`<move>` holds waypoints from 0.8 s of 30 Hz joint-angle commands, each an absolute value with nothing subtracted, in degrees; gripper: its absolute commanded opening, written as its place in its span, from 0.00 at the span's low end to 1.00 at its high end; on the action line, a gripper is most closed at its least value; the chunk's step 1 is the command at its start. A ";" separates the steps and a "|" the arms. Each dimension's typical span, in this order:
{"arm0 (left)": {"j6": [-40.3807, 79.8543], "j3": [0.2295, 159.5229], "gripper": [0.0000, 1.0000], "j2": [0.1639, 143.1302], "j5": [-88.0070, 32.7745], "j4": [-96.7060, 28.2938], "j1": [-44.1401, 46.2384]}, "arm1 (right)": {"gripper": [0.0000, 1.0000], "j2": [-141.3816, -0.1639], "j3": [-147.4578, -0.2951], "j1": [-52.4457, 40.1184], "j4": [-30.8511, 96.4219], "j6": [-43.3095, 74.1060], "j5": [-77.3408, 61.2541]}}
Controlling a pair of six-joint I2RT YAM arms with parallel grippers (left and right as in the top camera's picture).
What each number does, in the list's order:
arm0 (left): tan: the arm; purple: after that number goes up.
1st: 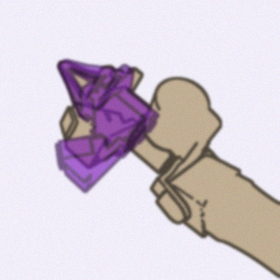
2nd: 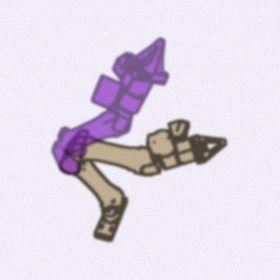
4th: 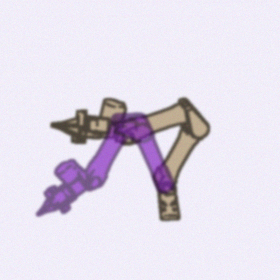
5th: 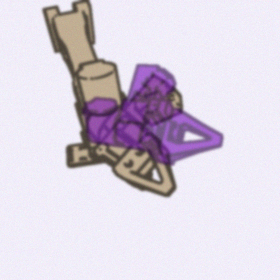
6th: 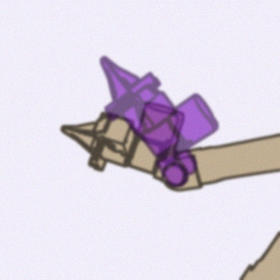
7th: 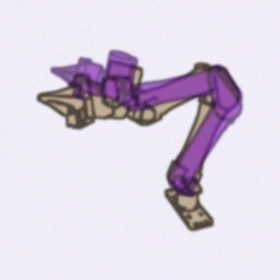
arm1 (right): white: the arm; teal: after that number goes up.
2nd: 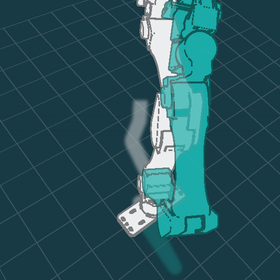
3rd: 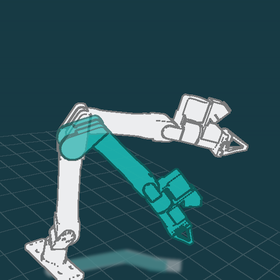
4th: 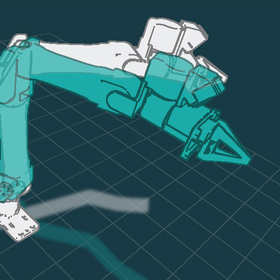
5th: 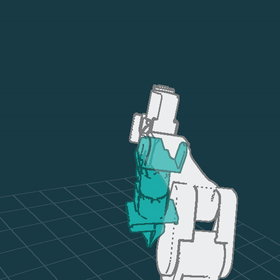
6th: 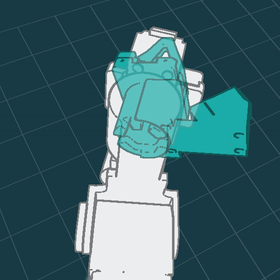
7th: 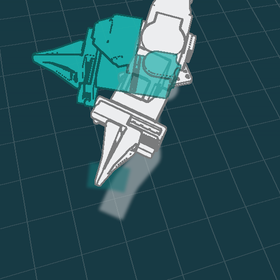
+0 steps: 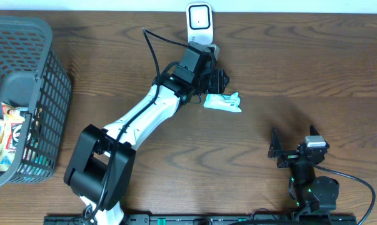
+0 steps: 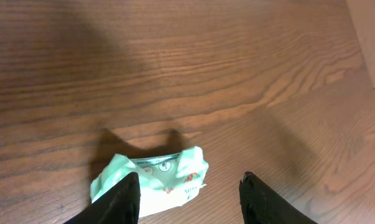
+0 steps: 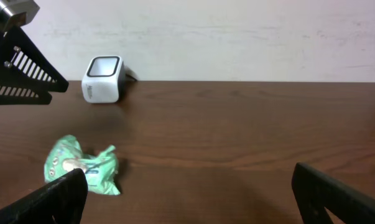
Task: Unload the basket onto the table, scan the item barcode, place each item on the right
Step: 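Release the green pack on the table in front of the scanner, then move the left gripper back down into the grey basket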
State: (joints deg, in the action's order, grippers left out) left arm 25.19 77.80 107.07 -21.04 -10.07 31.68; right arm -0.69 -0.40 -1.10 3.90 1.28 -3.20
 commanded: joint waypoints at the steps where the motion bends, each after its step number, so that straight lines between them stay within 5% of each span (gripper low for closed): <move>1: 24.43 78.94 0.51 102.21 -20.93 -9.96 30.96 | 0.99 -0.38 -0.34 -1.45 4.12 2.11 -3.16; 11: 23.94 79.00 0.59 83.42 -20.69 -11.44 20.47 | 0.99 -0.38 -0.34 -1.45 4.10 2.11 -3.18; 24: 23.99 78.98 0.73 65.06 1.17 -27.22 -13.34 | 0.99 -0.38 -0.34 -1.45 4.10 2.11 -3.18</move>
State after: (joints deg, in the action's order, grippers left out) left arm 24.53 77.82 66.89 -6.90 -25.78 -7.35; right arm -0.69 -0.40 -1.10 3.90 1.28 -3.20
